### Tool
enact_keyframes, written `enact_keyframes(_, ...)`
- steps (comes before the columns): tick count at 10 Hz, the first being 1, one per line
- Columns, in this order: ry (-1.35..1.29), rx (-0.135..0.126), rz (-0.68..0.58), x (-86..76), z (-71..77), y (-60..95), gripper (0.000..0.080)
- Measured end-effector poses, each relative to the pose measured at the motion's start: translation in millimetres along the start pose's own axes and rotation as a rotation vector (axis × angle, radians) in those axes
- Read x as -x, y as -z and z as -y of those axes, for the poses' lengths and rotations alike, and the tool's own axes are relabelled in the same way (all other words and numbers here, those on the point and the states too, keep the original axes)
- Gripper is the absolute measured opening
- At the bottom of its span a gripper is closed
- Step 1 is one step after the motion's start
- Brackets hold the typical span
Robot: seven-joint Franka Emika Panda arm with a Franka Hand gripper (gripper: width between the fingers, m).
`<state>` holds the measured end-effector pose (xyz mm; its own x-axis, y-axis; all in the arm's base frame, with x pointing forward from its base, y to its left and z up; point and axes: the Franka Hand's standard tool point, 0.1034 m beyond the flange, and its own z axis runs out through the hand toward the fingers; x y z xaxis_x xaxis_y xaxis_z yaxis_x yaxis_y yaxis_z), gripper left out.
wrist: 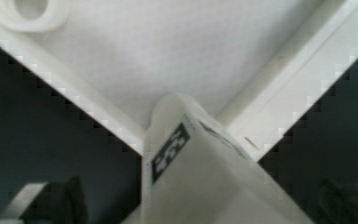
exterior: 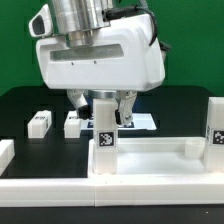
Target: Assemble desk
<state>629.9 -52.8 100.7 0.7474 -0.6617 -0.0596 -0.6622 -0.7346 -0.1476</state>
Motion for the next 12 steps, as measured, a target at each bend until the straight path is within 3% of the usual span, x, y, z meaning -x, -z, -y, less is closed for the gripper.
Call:
enact_keyframes(1,0.109,0.009,-0.002,0.4,0.1,-0.2,0.0649)
enact_keyframes(2,0.326,0.056,-0.009,3.2,2.4,-1.0,0.0649)
enact_keyframes(4,0.641,0.086,0.003,5.6,6.4,-3.4,0.0649)
enact_keyframes(5,0.587,0.082,0.001,5.4,6.2,-3.4,0.0523)
enact_keyframes(6,0.587,0.082,0.001,5.1,5.8,-3.5,0.0523)
enact_keyframes(8,0.476,0.087,-0.005,3.2,2.1,-3.5,0.0291)
enact_keyframes(11,0.363,0.096,-0.012,2.7,0.9,-3.0,0.0291)
enact_keyframes(12,0.288,0.113,-0.022,2.2,0.4,-2.3,0.0295)
